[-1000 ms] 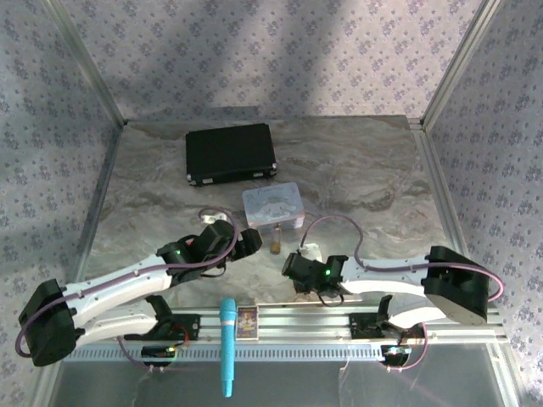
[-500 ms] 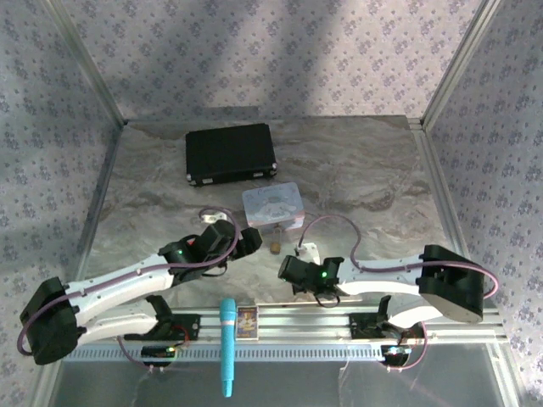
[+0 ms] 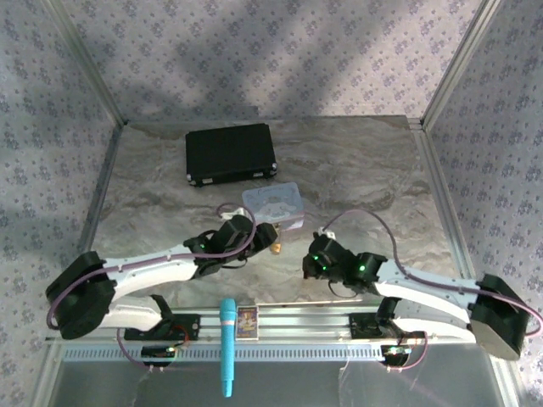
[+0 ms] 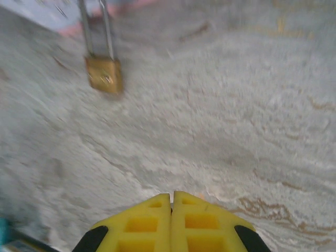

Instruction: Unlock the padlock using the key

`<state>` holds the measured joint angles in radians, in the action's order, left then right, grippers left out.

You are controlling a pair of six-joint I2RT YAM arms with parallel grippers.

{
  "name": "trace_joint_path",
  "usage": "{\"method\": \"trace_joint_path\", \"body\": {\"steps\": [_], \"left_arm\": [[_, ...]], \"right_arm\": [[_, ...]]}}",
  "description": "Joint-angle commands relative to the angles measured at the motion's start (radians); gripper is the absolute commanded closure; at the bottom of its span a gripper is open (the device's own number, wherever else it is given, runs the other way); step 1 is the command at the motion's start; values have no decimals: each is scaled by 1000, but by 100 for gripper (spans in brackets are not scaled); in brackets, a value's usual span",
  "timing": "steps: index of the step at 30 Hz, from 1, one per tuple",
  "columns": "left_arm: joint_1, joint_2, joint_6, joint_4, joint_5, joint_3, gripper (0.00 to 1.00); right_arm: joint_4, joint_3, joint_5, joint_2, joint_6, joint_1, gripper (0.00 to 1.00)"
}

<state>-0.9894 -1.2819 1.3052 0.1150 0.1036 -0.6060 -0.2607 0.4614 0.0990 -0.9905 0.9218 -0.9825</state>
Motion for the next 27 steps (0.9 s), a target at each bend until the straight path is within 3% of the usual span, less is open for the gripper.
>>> {"method": "trace_joint_path", "body": {"steps": [1,6,11,20,24,27], "left_arm": [[-46,-19,174,179,2,1,32],[-87,-22,435,153,84,-25,11],[-110,-69,630,226,89,-28,10],[-112,-65,680,283,157,-31,31],[-106,-42,683,290,164,-8,51],[-99,-17,673,269,167,2,59]], "right_arm": [[-5,-4,-80,80,-55,63,100],[-37,53,-73,137,-114,134,100],[85,101,-96,97,-152,182,100],[199,166,-128,-37,-141,141,100],[254,145,-139,-48,-123,124,100],[269,142,-146,-64,-119,111,100]]}}
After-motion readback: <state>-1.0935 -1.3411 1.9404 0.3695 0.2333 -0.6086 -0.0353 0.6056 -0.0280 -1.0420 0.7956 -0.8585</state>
